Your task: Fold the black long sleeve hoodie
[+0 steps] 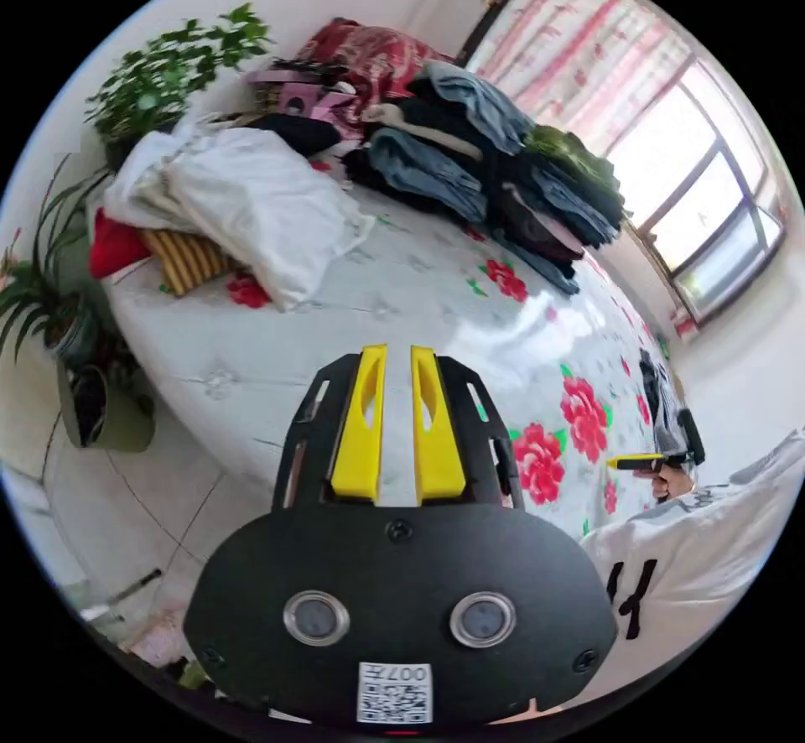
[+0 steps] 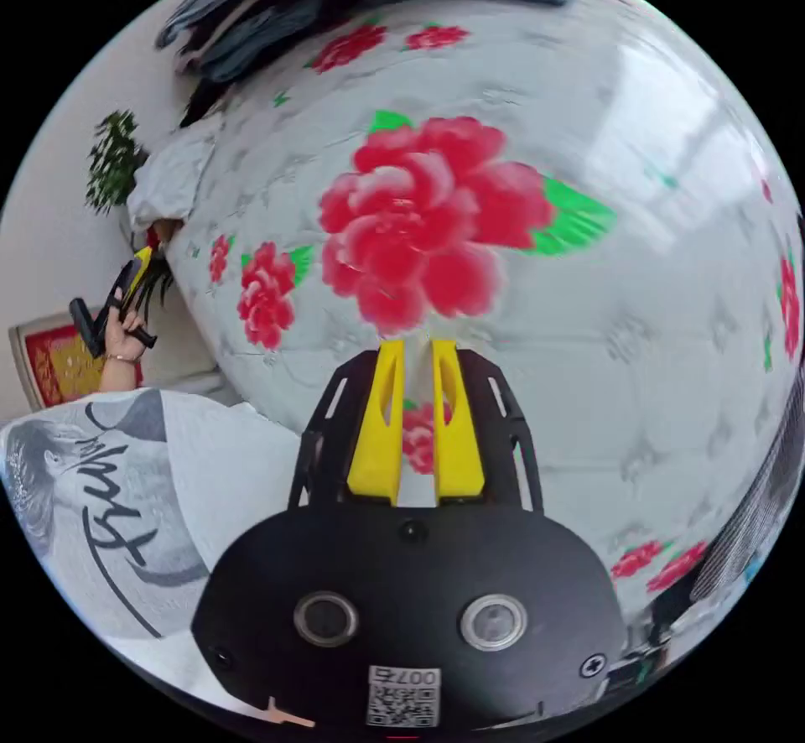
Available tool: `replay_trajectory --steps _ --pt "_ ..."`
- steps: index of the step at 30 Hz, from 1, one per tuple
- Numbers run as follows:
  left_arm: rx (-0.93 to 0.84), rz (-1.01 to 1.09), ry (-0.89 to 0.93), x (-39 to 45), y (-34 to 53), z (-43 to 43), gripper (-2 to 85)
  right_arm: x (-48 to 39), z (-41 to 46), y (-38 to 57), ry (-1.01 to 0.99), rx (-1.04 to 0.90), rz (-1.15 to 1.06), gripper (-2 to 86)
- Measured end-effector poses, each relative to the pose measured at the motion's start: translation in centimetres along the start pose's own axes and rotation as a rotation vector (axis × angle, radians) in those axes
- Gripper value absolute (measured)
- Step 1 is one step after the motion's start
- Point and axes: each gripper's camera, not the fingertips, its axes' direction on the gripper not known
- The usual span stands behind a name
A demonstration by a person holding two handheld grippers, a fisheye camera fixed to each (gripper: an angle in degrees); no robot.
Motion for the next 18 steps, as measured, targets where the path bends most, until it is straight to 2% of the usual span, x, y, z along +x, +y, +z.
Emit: replay_trajectory --steps 6,10,14,18 --pt "-0.185 0.414 0.130 17.5 -0.7 5.9 -0.6 7.4 -7.1 12.2 0.048 0.327 0.429 7.4" --pt "-0.292 0.529 0.204 25.3 1.7 7.3 -0.9 11.4 -9.9 20.9 0.111 0.486 0.662 8.8" --pt "-0.375 0.565 0.230 31.0 5.0 7.3 -1.0 13.6 -11.3 27.2 0.179 0.570 0.794 10.3" --pt "-0.448 0.550 0.228 34.6 7.4 7.2 -1.0 14.5 -11.0 26.7 0.339 0.473 0.715 11.5"
